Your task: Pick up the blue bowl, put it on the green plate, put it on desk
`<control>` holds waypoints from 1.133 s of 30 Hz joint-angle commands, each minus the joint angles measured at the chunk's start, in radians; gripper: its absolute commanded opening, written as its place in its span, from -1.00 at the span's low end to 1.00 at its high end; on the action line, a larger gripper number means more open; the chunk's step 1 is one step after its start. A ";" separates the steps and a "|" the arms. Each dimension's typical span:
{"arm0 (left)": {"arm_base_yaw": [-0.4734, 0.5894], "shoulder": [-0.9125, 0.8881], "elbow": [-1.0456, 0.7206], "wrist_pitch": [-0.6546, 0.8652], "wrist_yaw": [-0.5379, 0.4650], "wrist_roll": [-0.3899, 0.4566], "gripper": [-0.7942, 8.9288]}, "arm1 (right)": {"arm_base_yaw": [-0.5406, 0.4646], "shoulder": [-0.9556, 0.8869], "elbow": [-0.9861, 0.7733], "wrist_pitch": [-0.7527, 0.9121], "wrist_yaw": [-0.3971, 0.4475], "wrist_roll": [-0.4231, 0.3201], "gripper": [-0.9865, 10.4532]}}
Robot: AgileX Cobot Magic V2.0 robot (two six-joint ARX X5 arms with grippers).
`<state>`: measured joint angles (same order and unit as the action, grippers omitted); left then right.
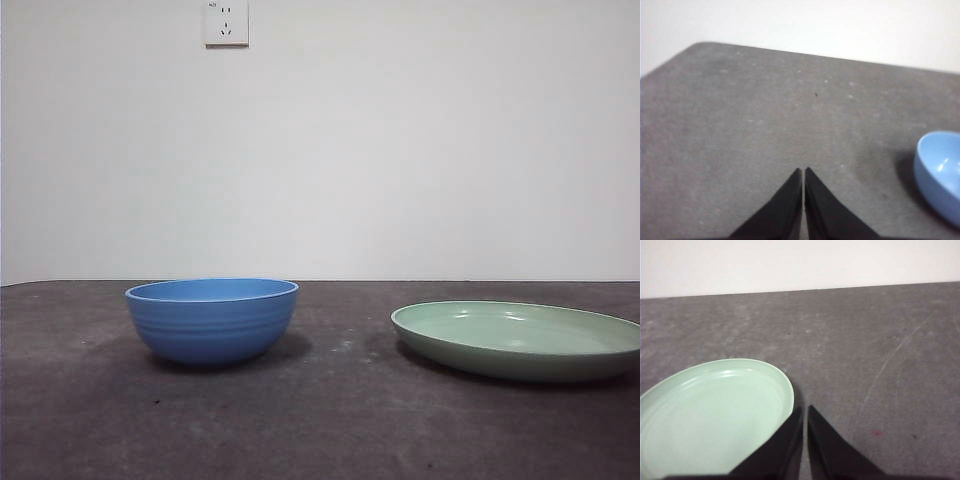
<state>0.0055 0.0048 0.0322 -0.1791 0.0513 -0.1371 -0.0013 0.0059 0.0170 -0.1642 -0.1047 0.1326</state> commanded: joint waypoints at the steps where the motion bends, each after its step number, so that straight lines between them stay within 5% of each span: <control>1: 0.002 -0.002 -0.020 -0.008 0.000 -0.140 -0.82 | -0.001 -0.002 -0.004 0.005 0.000 0.062 -0.81; 9: 0.002 -0.002 -0.010 -0.011 0.000 -0.275 -0.82 | -0.001 -0.002 -0.002 0.006 -0.030 0.131 -0.81; 18: 0.002 0.005 0.097 -0.066 0.013 -0.317 -0.82 | -0.001 -0.002 0.089 0.002 -0.029 0.176 -0.81; 26: 0.002 0.080 0.268 -0.144 0.034 -0.304 -0.82 | -0.001 0.038 0.256 -0.047 -0.029 0.174 -0.81; 34: 0.001 0.282 0.484 -0.280 0.174 -0.158 -0.82 | -0.001 0.215 0.474 -0.184 -0.109 0.118 -0.81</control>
<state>0.0055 0.2638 0.4908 -0.4541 0.2146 -0.3531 -0.0013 0.1932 0.4637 -0.3359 -0.2005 0.2806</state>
